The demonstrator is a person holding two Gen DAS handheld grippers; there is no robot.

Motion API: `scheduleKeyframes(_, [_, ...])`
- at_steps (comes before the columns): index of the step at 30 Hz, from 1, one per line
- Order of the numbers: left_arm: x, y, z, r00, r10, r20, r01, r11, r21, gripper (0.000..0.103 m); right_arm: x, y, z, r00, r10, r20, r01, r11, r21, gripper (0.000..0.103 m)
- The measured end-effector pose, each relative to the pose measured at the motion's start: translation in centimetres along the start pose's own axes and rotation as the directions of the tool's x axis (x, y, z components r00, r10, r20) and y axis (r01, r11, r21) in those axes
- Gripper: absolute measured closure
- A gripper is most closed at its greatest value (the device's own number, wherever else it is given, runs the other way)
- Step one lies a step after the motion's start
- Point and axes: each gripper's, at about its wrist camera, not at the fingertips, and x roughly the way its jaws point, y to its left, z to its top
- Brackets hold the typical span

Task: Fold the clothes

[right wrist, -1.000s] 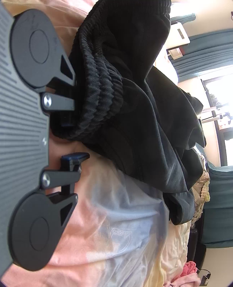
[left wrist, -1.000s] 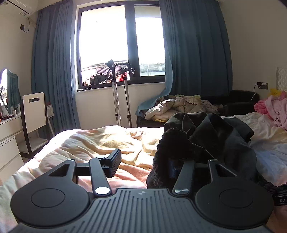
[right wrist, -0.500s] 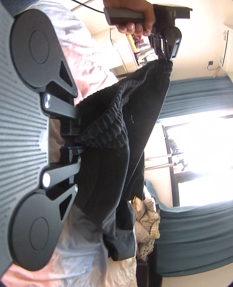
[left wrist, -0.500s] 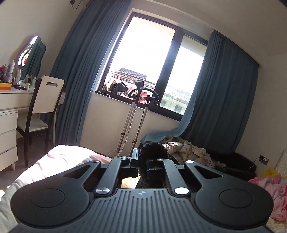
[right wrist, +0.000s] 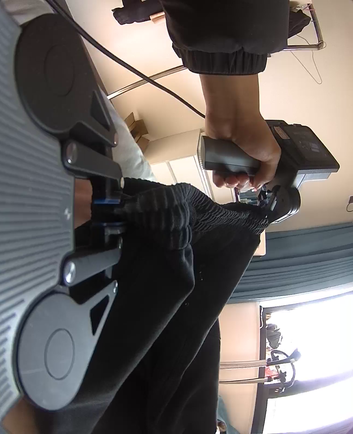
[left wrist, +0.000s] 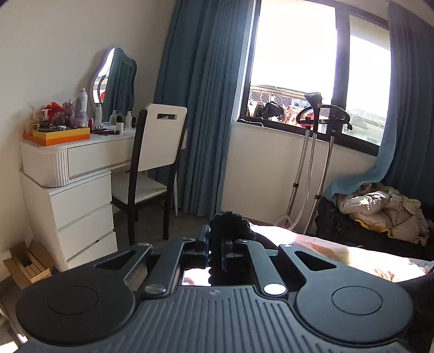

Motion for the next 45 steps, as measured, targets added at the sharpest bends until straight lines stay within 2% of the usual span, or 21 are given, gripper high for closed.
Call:
scheduleKeyframes(4, [4.5, 2.0, -3.2, 0.995, 0.031, -0.093, -0.036, 0.998, -0.047, 0.094, 2.7, -0.7, -1.7, 0.999, 0.005, -0.039, -0.005, 1.0, -0.001, 0.085])
scheduleKeyframes(9, [5.6, 2.6, -4.0, 0.989, 0.02, -0.144, -0.025, 0.999, -0.031, 0.092, 3.2, -1.8, -1.2, 0.999, 0.037, -0.036, -0.036, 0.999, 0.03, 0.079])
scheduleKeyframes(10, [5.5, 2.8, -3.8, 0.987, 0.015, -0.157, -0.019, 0.999, -0.028, 0.09, 3.1, -2.0, -1.0, 0.998, 0.044, -0.038, -0.043, 0.998, 0.039, 0.076])
scheduleKeyframes(11, [5.1, 3.0, -3.5, 0.985, 0.016, -0.172, -0.02, 1.0, -0.022, 0.082, 3.0, -2.2, -0.8, 0.998, 0.055, -0.041, -0.053, 0.998, 0.046, 0.071])
scheduleKeyframes(12, [4.6, 3.2, -3.4, 0.984, 0.022, -0.179, -0.026, 0.999, -0.02, 0.077, 2.9, -2.4, -0.7, 0.997, 0.065, -0.047, -0.062, 0.997, 0.046, 0.061])
scheduleKeyframes(13, [3.6, 3.4, -3.4, 0.985, 0.041, -0.171, -0.046, 0.999, -0.028, 0.065, 2.5, -2.3, -0.7, 0.996, 0.066, -0.058, -0.063, 0.997, 0.038, 0.049])
scheduleKeyframes(14, [2.6, 3.7, -3.3, 0.985, 0.057, -0.16, -0.064, 0.997, -0.039, 0.052, 2.0, -2.2, -0.6, 0.996, 0.063, -0.07, -0.061, 0.998, 0.028, 0.042])
scheduleKeyframes(15, [1.2, 4.0, -3.4, 0.987, 0.064, -0.146, -0.073, 0.996, -0.058, 0.045, 1.4, -1.9, -0.6, 0.994, 0.068, -0.086, -0.066, 0.998, 0.017, 0.033])
scheduleKeyframes(16, [-0.5, 4.2, -3.5, 0.99, 0.057, -0.132, -0.068, 0.994, -0.081, 0.038, 0.8, -1.7, -0.6, 0.992, 0.076, -0.103, -0.076, 0.997, 0.006, 0.032])
scheduleKeyframes(17, [-1.9, 4.4, -3.7, 0.991, 0.047, -0.122, -0.058, 0.995, -0.086, 0.035, 0.0, -1.3, -0.6, 0.99, 0.073, -0.119, -0.074, 0.997, -0.009, 0.032])
scheduleKeyframes(19, [-4.9, 4.7, -4.1, 0.994, 0.052, -0.096, -0.058, 0.996, -0.067, 0.026, -1.9, -0.8, -0.4, 0.991, 0.041, -0.13, -0.046, 0.998, -0.037, 0.032])
scheduleKeyframes(21, [-7.7, 4.8, -4.3, 0.994, 0.067, -0.083, -0.071, 0.997, -0.044, 0.024, -4.0, -0.6, -0.2, 0.991, 0.013, -0.13, -0.019, 0.999, -0.046, 0.032])
scheduleKeyframes(25, [-13.8, 3.7, -4.6, 0.998, 0.042, -0.053, -0.043, 0.999, -0.017, 0.024, -9.4, -2.1, -0.5, 0.994, -0.049, -0.096, 0.05, 0.999, 0.014, 0.032])
scheduleKeyframes(29, [-19.2, 0.8, -5.3, 0.999, -0.029, -0.031, 0.028, 0.999, -0.039, 0.023, -14.0, -4.2, -0.3, 0.987, -0.147, -0.061, 0.151, 0.987, 0.063, 0.032])
scheduleKeyframes(33, [-23.6, -3.6, -6.7, 0.992, -0.124, -0.022, 0.122, 0.99, -0.075, 0.023, -19.1, -7.0, -1.3, 0.966, -0.256, -0.028, 0.257, 0.96, 0.108, 0.032])
scheduleKeyframes(36, [-26.0, -7.7, -8.1, 0.977, -0.211, -0.019, 0.21, 0.977, -0.048, 0.023, -22.6, -9.6, -2.1, 0.942, -0.336, -0.003, 0.334, 0.935, 0.123, 0.032])
scheduleKeyframes(41, [-29.1, -14.2, -11.0, 0.937, -0.35, -0.014, 0.35, 0.936, 0.019, 0.023, -27.5, -14.1, -2.8, 0.889, -0.457, 0.021, 0.452, 0.884, 0.118, 0.032])
scheduleKeyframes(45, [-29.8, -18.1, -13.1, 0.915, -0.401, -0.042, 0.402, 0.915, 0.019, 0.023, -30.8, -17.6, -3.1, 0.837, -0.544, 0.05, 0.535, 0.835, 0.129, 0.032])
